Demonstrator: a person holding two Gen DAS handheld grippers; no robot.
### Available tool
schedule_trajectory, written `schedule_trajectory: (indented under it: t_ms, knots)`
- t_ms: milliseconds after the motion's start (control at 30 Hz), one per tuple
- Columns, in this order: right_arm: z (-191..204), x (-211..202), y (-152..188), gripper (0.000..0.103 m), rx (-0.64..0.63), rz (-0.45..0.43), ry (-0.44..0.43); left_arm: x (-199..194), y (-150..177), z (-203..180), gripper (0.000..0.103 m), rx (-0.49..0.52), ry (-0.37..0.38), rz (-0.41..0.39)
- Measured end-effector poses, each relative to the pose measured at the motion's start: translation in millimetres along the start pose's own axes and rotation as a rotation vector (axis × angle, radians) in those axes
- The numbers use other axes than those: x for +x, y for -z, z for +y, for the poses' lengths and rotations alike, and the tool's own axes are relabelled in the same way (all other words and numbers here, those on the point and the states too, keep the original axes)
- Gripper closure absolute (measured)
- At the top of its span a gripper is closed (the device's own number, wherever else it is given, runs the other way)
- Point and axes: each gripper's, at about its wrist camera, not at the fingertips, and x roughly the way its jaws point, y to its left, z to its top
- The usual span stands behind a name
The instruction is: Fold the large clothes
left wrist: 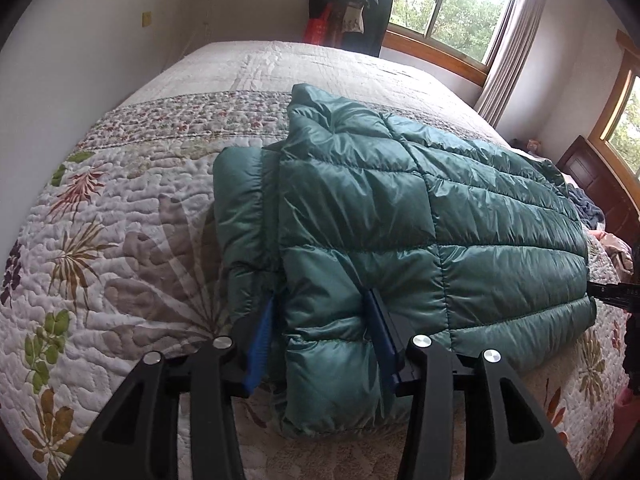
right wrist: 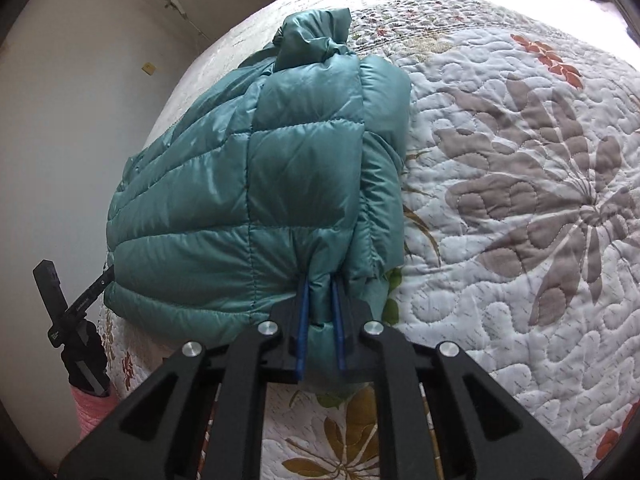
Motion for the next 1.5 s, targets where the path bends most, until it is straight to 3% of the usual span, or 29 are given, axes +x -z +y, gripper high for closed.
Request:
schedule_trajectory:
  t_ms: [133,233,400,467,667,867,1067,1233,1300,1333,1400,1500]
  knots:
    - [4.9,-7.6,-1.7,0.091,-0.012,-0.013,0.002,-4.2,-0.5,0.8,0.055,-0.001,-0.008,0.0]
    - [8.1,-21.6,-2.7,0.088,-0.028,-0.05,-0.005,-14.9,-2.0,4.6,0.039,-0.009,-0.015,-0.008]
    - [4.9,-43.8,-9.8,0.045,-0.025,-0.124,-0.018,-31.2,-11.4,18.2,0.025,-0.027,-0.009,-0.039]
    - [2.6,-47.4,-14.9,0.035,-0.019,-0.134,-0.034,-31.8,-16.6,25.2,0.023,-0.044,0.004,-0.036]
    - [-8.4,-32.6,-33.9,0.025,0.023,-0.081,-0.108,-9.9,-30.1,47.4,0.021,-0.112,0.121,0.033]
    - [-15.1,-3.0,-45.3,0.024,0.055,-0.029,-0.124,18.5,-34.3,56.1,0.02,-0.148,0.168,0.088]
    - [-24.6,23.9,-51.9,0.02,0.096,0.013,-0.186,36.9,-36.2,53.4,0.019,-0.183,0.307,0.117]
    - [-25.3,39.1,-57.3,0.019,0.1,0.025,-0.23,48.5,-39.3,37.3,0.013,-0.163,0.299,0.125]
    - [-21.5,40.0,-58.2,0.024,0.086,0.016,-0.225,50.6,-40.2,31.0,0.015,-0.153,0.283,0.124]
    - [-19.8,40.0,-58.3,0.027,0.079,0.013,-0.223,50.6,-40.4,28.4,0.019,-0.151,0.271,0.118]
    - [-17.8,39.3,-56.3,0.045,0.08,0.014,-0.242,48.5,-40.2,27.0,0.046,-0.158,0.28,0.109]
    - [-10.5,33.2,-54.4,0.065,0.063,-0.001,-0.262,40.7,-40.5,23.3,0.069,-0.161,0.279,0.096]
